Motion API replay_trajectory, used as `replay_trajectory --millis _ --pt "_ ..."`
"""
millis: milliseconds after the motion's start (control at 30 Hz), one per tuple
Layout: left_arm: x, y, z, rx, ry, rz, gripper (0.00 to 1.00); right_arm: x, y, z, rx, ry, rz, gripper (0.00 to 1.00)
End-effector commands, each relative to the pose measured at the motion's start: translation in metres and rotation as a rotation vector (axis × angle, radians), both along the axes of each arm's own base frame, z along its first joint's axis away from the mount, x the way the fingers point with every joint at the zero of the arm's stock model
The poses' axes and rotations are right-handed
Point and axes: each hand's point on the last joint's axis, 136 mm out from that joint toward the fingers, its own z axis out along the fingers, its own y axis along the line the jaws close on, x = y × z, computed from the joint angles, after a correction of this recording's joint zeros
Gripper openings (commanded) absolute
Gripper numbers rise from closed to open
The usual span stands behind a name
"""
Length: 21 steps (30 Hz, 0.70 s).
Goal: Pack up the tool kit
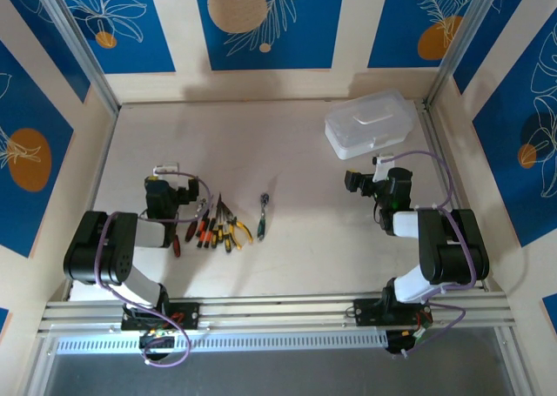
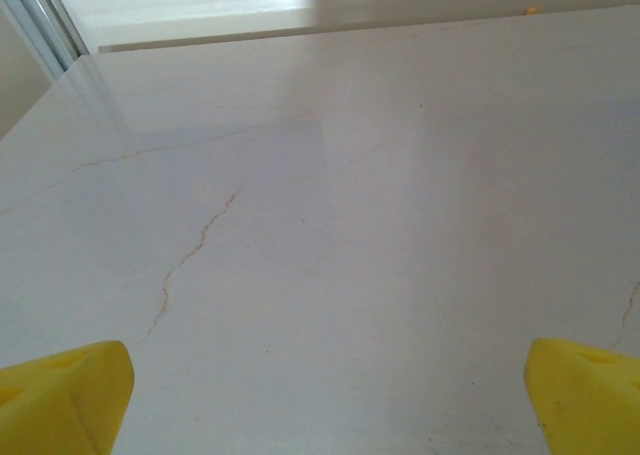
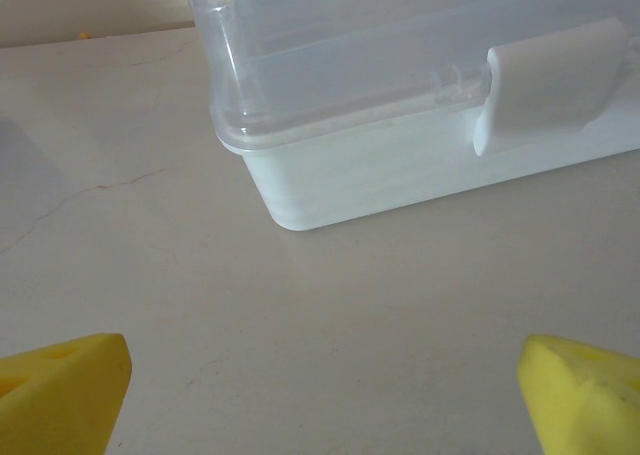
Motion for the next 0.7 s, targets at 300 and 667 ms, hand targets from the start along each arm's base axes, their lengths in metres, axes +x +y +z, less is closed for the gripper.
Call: replay_trajectory --millis 300,667 --pt "0.004 -0.007 0.006 0.017 -0.017 -0.030 1.00 0.001 0.004 0.004 -0.005 -0.022 0.017 0.99" --pt "-0.011 -0.002 0.051 -0.136 0.266 0.095 1.00 0.009 0.005 0.088 -0.012 0.072 -0.070 0.99"
